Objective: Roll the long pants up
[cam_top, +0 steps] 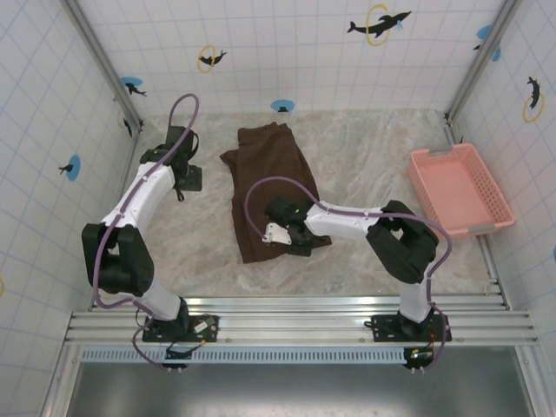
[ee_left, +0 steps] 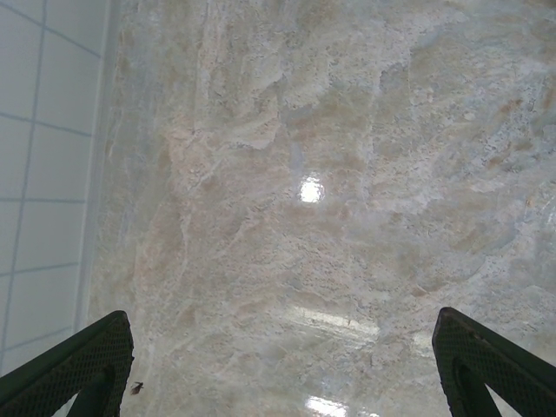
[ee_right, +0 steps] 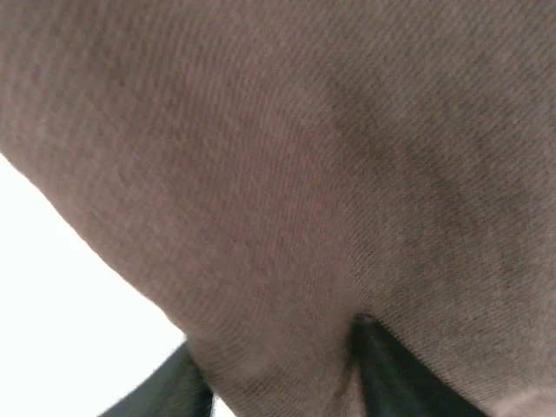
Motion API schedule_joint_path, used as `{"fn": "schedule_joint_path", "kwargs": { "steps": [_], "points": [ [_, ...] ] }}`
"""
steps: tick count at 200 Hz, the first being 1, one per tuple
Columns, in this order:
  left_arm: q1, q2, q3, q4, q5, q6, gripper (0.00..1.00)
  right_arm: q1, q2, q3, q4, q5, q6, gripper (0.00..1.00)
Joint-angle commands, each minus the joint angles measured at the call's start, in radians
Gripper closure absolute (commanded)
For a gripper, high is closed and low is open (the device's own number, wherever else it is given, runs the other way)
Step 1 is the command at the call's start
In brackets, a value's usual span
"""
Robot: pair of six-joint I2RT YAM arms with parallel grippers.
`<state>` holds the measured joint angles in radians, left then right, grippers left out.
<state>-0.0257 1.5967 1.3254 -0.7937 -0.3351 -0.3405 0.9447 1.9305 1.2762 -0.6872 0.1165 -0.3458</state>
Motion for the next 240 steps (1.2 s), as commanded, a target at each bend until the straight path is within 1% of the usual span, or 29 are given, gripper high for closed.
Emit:
{"fn": "schedule_joint_path", "kwargs": {
  "steps": [1,18,43,57,62,76,86,92,98,108,112,118,125,127,136,150,164,181,201,204,225,240],
  "points": [
    [-0.006,-0.004,0.02,-0.026,0.017,0.008,0.09,0.028,0.067,0.059,-0.078,-0.096,0.008,0.7],
    [-0.007,0.009,0.035,-0.023,0.025,0.029,0.08,0.06,0.055,0.112,-0.17,-0.186,-0.003,0.76],
    [-0.018,0.034,0.05,-0.044,0.003,0.083,0.07,0.082,0.053,0.245,-0.374,-0.347,-0.016,0.79],
    [-0.021,0.047,0.049,-0.065,-0.012,0.101,0.07,0.076,0.065,0.327,-0.49,-0.424,-0.022,0.79],
    [-0.021,0.049,0.049,-0.07,-0.018,0.106,0.07,0.072,0.07,0.357,-0.522,-0.471,-0.021,0.79],
    [-0.022,0.049,0.049,-0.07,-0.022,0.121,0.07,0.047,0.095,0.436,-0.582,-0.558,-0.007,0.79],
    [-0.024,0.045,0.049,-0.067,-0.022,0.123,0.07,0.027,0.128,0.494,-0.625,-0.593,-0.008,0.8],
    [-0.024,0.042,0.049,-0.067,-0.021,0.123,0.07,0.016,0.143,0.523,-0.636,-0.584,-0.004,0.79],
    [-0.024,0.039,0.049,-0.066,-0.022,0.123,0.07,0.012,0.148,0.536,-0.634,-0.54,0.001,0.79],
    [-0.024,0.038,0.05,-0.067,-0.027,0.121,0.07,0.008,0.139,0.519,-0.613,-0.496,-0.015,0.76],
    [-0.025,0.036,0.049,-0.068,-0.031,0.118,0.07,0.004,0.133,0.503,-0.601,-0.481,-0.023,0.74],
    [-0.025,0.033,0.049,-0.066,-0.035,0.115,0.07,0.001,0.111,0.46,-0.557,-0.446,-0.02,0.69],
    [-0.025,0.029,0.048,-0.061,-0.035,0.114,0.07,-0.002,0.089,0.408,-0.508,-0.442,-0.026,0.64],
    [-0.026,0.028,0.047,-0.059,-0.035,0.114,0.07,-0.003,0.081,0.389,-0.491,-0.414,-0.03,0.63],
    [-0.025,0.021,0.039,-0.05,-0.026,0.116,0.06,-0.006,0.055,0.308,-0.414,-0.36,-0.037,0.56],
    [-0.025,0.01,0.036,-0.048,-0.022,0.105,0.03,-0.02,0.048,0.253,-0.356,-0.346,-0.044,0.52],
    [-0.024,-0.004,0.037,-0.037,-0.004,0.094,0.03,-0.026,0.051,0.216,-0.301,-0.328,-0.039,0.51],
    [-0.022,-0.016,0.039,-0.011,0.027,0.086,0.03,-0.011,0.042,0.159,-0.204,-0.256,-0.043,0.48],
    [-0.016,0.002,0.049,-0.015,0.067,0.064,0.03,-0.009,0.051,0.136,-0.149,-0.207,-0.042,0.47],
    [-0.015,0.008,0.082,-0.018,0.071,0.062,0.03,-0.008,0.05,0.129,-0.138,-0.195,-0.041,0.47],
    [-0.014,0.045,0.123,-0.048,0.075,0.054,0.03,0.001,0.042,0.08,-0.058,-0.137,-0.038,0.47],
    [-0.015,0.065,0.145,-0.069,0.071,0.055,0.03,0.004,0.037,0.057,-0.018,-0.118,-0.035,0.48]
  ]
}}
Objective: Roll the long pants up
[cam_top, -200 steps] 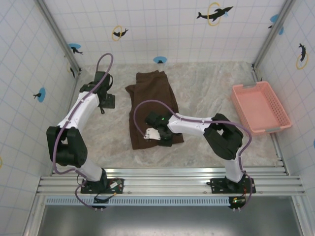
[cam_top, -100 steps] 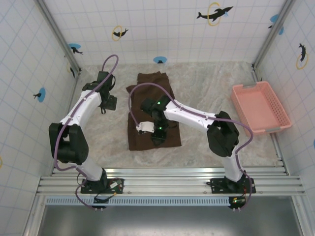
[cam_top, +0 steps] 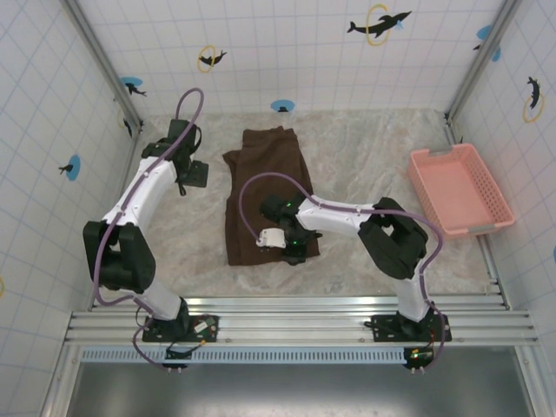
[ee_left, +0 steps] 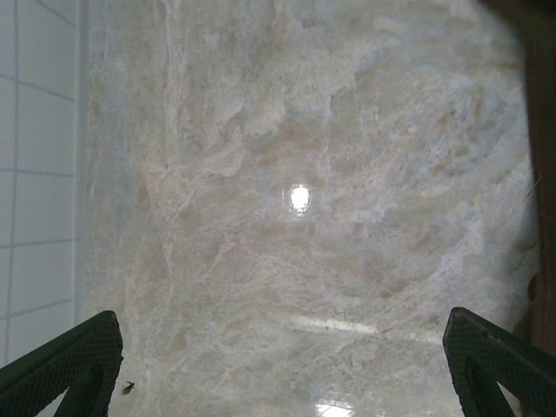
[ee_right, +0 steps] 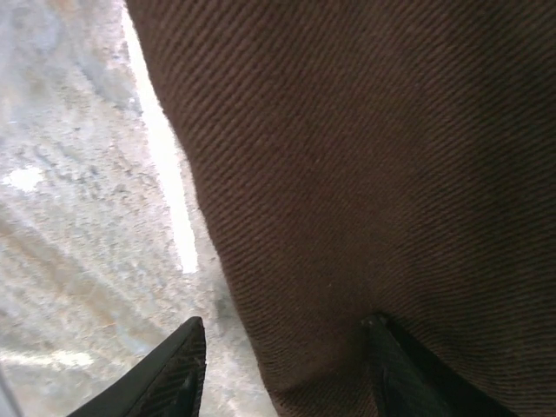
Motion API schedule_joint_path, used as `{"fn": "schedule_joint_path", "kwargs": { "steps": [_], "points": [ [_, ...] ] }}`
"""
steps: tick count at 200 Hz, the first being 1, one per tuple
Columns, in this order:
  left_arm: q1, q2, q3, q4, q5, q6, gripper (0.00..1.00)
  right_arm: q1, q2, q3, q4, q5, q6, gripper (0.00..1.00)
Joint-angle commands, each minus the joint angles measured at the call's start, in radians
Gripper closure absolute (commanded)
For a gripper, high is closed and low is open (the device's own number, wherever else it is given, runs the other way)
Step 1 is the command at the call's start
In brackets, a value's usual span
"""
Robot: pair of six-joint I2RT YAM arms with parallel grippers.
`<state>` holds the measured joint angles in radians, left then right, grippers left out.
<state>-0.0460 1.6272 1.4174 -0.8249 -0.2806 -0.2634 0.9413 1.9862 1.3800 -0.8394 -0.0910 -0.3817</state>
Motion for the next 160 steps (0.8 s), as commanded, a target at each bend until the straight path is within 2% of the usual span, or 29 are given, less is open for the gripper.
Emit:
{"fn": "schedule_joint_path", "kwargs": {
  "steps": [1,38,83,136,160],
  "points": [
    [0.006,0.035,0.054,-0.039,0.016,-0.023,0.03,0.009,-0.02,-0.049,0.136,0.093,0.002,0.48],
    [0.006,0.04,0.061,-0.044,0.012,-0.009,0.03,0.046,-0.099,-0.1,0.15,0.126,0.002,0.49],
    [0.007,0.051,0.057,-0.038,0.001,-0.01,0.03,0.09,-0.219,-0.137,0.14,0.199,-0.012,0.46],
    [0.007,0.072,0.075,-0.042,0.009,-0.014,0.03,0.077,-0.11,-0.088,0.126,0.156,-0.004,0.45],
    [0.011,0.079,0.09,-0.047,0.01,-0.014,0.03,0.09,-0.092,-0.094,0.157,0.183,0.004,0.45]
  ]
}}
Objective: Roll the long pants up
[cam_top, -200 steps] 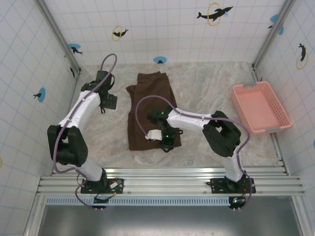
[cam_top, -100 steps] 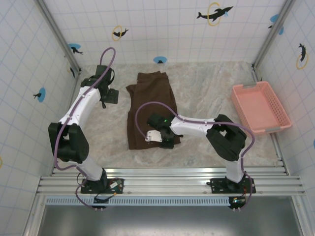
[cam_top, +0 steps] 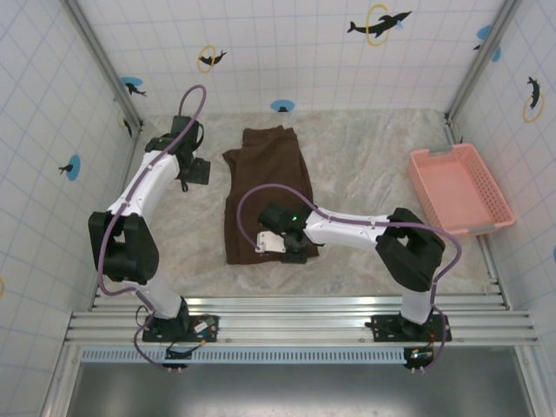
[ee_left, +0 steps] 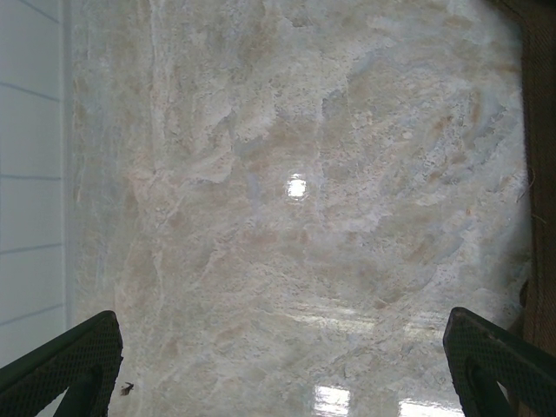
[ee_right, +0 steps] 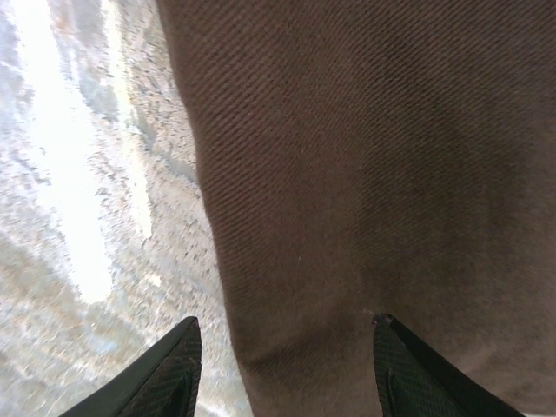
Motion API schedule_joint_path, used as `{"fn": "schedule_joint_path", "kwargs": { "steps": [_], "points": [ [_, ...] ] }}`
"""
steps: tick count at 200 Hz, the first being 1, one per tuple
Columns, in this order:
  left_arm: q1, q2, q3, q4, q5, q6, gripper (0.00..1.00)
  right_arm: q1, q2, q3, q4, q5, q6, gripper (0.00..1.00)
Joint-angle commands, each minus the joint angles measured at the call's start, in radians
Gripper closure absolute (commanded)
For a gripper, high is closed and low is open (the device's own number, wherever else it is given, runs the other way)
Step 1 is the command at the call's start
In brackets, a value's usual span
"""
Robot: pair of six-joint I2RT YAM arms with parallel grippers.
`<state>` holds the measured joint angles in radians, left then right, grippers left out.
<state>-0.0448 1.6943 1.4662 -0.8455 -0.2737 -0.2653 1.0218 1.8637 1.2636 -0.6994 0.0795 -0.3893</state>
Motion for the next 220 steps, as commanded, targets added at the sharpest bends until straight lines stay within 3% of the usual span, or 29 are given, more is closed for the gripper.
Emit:
{"fn": "schedule_joint_path", "kwargs": {
  "steps": [1,44,64,98,152,184,200,220],
  "points": [
    [0.008,0.012,0.042,-0.027,0.003,-0.011,0.03,0.009,0.031,0.023,0.018,0.013,0.011,0.45],
    [0.01,0.015,0.042,-0.028,0.009,-0.014,0.03,-0.008,0.101,0.051,0.042,0.031,0.018,0.45],
    [0.01,0.023,0.043,-0.021,0.017,-0.021,0.03,-0.02,0.136,0.103,0.003,-0.011,0.022,0.54],
    [0.012,0.037,0.056,-0.021,0.025,-0.007,0.03,-0.038,0.157,0.177,-0.098,-0.168,0.003,0.77],
    [0.013,0.026,0.043,-0.008,0.02,0.044,0.03,-0.061,0.189,0.366,-0.411,-0.56,-0.017,0.8],
    [0.013,0.015,0.036,0.0,0.034,0.074,0.03,-0.099,0.252,0.53,-0.591,-0.688,-0.001,0.81],
    [0.013,0.018,0.034,0.001,0.032,0.088,0.03,-0.103,0.256,0.576,-0.62,-0.589,0.006,0.8],
    [0.014,0.024,0.027,0.004,0.032,0.104,0.03,-0.088,0.207,0.494,-0.545,-0.41,-0.009,0.71]
  ]
}}
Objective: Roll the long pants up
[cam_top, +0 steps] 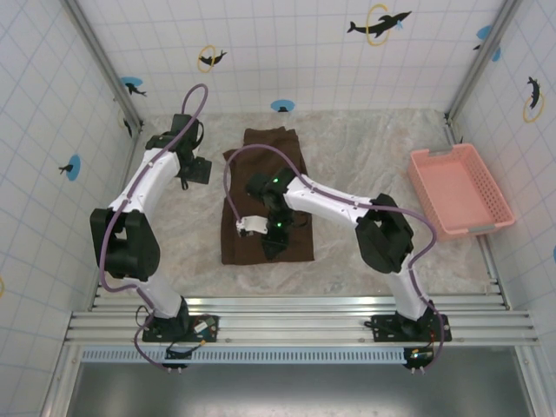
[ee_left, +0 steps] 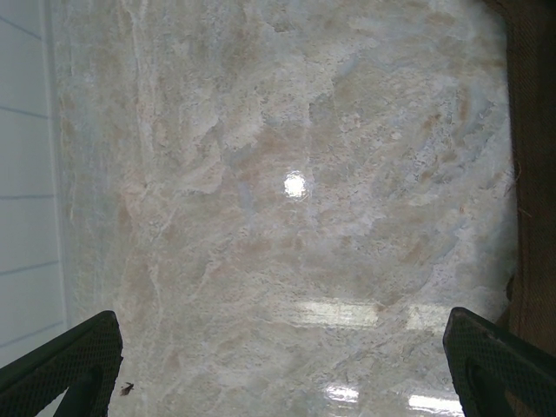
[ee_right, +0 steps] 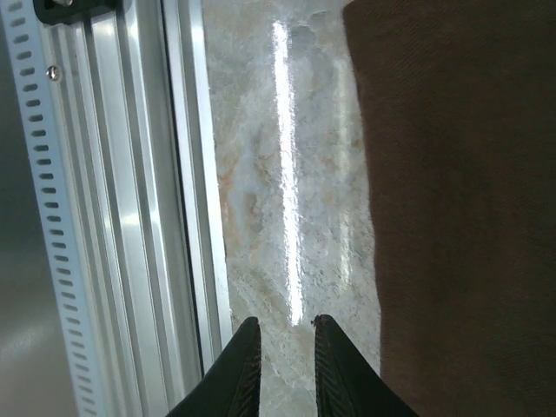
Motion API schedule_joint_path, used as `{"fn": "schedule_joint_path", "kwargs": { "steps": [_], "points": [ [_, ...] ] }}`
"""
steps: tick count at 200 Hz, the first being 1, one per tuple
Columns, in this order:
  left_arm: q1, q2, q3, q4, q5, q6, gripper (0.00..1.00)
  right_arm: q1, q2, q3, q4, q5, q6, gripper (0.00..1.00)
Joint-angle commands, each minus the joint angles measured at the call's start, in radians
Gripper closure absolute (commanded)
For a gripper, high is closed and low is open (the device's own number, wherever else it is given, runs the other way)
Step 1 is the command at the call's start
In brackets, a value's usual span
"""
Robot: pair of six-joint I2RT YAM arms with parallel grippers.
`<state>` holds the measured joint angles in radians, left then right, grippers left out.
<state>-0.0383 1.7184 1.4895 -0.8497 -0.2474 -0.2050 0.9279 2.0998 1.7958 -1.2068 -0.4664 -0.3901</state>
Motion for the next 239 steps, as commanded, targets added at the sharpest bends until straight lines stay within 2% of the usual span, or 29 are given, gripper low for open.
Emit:
{"fn": "schedule_joint_path", "kwargs": {
  "steps": [1,11,26,47,78,101,130,154,165,182,239],
  "points": [
    [0.007,0.0,0.004,0.009,0.006,0.044,0.03,0.006,-0.032,-0.041,-0.032,0.139,-0.009,0.7],
    [0.007,0.002,-0.003,0.017,0.007,0.047,0.03,0.008,-0.049,-0.101,0.025,0.22,-0.009,0.6],
    [0.012,0.005,-0.009,0.021,0.024,0.046,0.03,0.008,-0.054,-0.168,0.104,0.266,-0.012,0.59],
    [0.025,0.004,-0.005,0.025,0.061,0.031,0.03,0.015,-0.05,-0.228,0.199,0.301,-0.01,0.53],
    [0.057,0.012,0.008,0.007,0.11,0.006,0.03,0.046,-0.041,-0.291,0.344,0.428,-0.009,0.53],
    [0.072,0.008,0.001,0.001,0.132,0.0,0.03,0.069,-0.029,-0.334,0.426,0.47,-0.015,0.52],
    [0.074,0.001,-0.017,-0.002,0.134,0.0,0.03,0.104,0.011,-0.359,0.485,0.522,0.016,0.58],
    [0.076,-0.003,-0.027,0.002,0.142,0.002,0.03,0.128,0.062,-0.333,0.458,0.473,0.026,0.74],
    [0.077,-0.002,-0.023,0.0,0.146,0.007,0.03,0.141,0.079,-0.311,0.436,0.456,0.03,0.86],
    [0.078,-0.001,-0.007,-0.01,0.14,0.017,0.03,0.151,0.107,-0.253,0.359,0.361,0.024,0.96],
    [0.09,-0.071,-0.027,0.015,0.127,0.026,0.03,0.138,0.133,-0.032,-0.054,-0.095,0.023,0.97]
  ]
}}
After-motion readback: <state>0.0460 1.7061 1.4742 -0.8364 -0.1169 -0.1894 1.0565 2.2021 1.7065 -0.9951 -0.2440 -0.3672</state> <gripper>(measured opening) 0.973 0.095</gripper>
